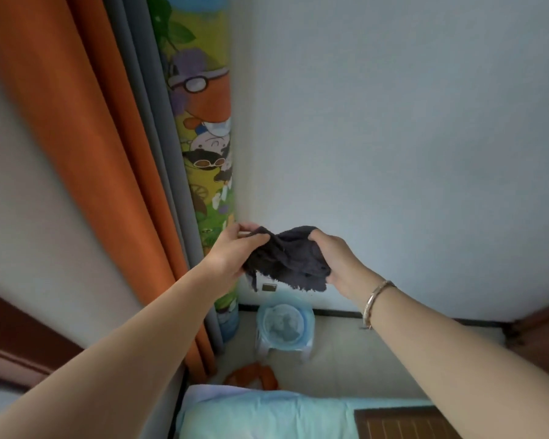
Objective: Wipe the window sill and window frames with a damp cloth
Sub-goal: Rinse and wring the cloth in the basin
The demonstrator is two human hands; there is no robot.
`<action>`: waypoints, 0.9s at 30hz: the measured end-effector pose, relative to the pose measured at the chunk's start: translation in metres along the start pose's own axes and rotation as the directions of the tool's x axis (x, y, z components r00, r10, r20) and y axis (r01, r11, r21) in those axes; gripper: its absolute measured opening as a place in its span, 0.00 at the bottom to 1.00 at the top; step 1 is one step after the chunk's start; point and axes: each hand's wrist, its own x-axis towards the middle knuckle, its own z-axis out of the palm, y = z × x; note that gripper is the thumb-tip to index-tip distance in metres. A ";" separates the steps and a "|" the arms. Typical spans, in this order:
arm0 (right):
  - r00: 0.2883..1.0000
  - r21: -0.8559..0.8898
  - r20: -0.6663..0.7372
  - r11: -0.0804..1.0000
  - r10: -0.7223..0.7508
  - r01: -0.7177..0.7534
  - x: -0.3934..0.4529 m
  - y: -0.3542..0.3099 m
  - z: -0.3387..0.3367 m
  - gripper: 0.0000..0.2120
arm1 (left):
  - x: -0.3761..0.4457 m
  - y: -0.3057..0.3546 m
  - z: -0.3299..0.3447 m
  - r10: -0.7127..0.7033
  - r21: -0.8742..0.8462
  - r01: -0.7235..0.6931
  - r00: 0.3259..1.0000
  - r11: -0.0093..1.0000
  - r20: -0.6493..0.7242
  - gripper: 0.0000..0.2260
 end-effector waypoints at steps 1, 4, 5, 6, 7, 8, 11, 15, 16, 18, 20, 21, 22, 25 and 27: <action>1.000 0.032 0.009 0.999 0.011 -0.011 0.003 0.004 -0.002 0.15 | 0.001 -0.005 -0.002 0.004 0.087 -0.006 1.000 0.996 0.021 0.07; 0.998 0.128 0.018 0.990 0.052 -0.054 0.023 0.014 -0.011 0.16 | 0.013 -0.019 0.003 0.040 0.395 -0.067 0.996 0.916 0.076 0.08; 0.998 0.145 0.020 0.988 0.059 -0.061 0.028 0.017 -0.012 0.17 | 0.015 -0.023 0.004 0.053 0.425 -0.079 0.996 0.902 0.075 0.06; 0.997 0.168 0.026 0.983 0.067 -0.070 0.038 0.020 -0.017 0.17 | 0.025 -0.028 0.009 0.057 0.436 -0.080 0.996 0.896 0.066 0.04; 0.997 0.177 0.033 0.982 0.062 -0.067 0.043 0.022 -0.018 0.18 | 0.029 -0.032 0.011 0.061 0.438 -0.075 0.997 0.896 0.045 0.04; 0.997 0.181 0.043 0.981 0.060 -0.067 0.049 0.025 -0.019 0.17 | 0.036 -0.035 0.013 0.066 0.438 -0.070 0.998 0.896 0.023 0.05; 0.995 0.175 0.051 0.981 0.081 -0.089 0.078 0.036 -0.032 0.13 | 0.065 -0.048 0.030 0.032 0.447 -0.026 0.999 0.894 -0.005 0.06; 0.994 0.151 0.024 0.982 0.109 -0.111 0.139 0.042 -0.054 0.20 | 0.117 -0.062 0.063 -0.042 0.413 0.053 0.999 0.909 -0.035 0.05; 0.993 0.140 0.022 0.983 0.114 -0.116 0.158 0.045 -0.059 0.23 | 0.133 -0.067 0.072 -0.058 0.405 0.069 0.998 0.912 -0.040 0.05; 0.993 0.119 0.026 0.986 0.115 -0.117 0.183 0.048 -0.066 0.27 | 0.154 -0.072 0.086 -0.068 0.408 0.083 0.996 0.909 -0.050 0.04; 0.990 0.121 0.033 0.983 0.134 -0.137 0.220 0.057 -0.075 0.24 | 0.188 -0.084 0.106 -0.079 0.432 0.101 0.994 0.896 -0.069 0.05; 0.988 0.115 0.040 0.981 0.152 -0.155 0.230 0.060 -0.077 0.21 | 0.196 -0.087 0.112 -0.087 0.453 0.113 0.993 0.885 -0.078 0.05; 0.984 0.104 0.054 0.979 0.170 -0.175 0.247 0.065 -0.081 0.18 | 0.212 -0.094 0.119 -0.093 0.459 0.123 0.992 0.880 -0.089 0.05; 0.980 0.047 0.068 0.981 0.186 -0.189 0.285 0.078 -0.084 0.18 | 0.244 -0.114 0.131 -0.087 0.479 0.124 0.991 0.869 -0.100 0.07; 0.977 0.023 0.074 0.979 0.202 -0.204 0.308 0.089 -0.083 0.17 | 0.263 -0.133 0.133 -0.100 0.502 0.139 0.989 0.853 -0.105 0.08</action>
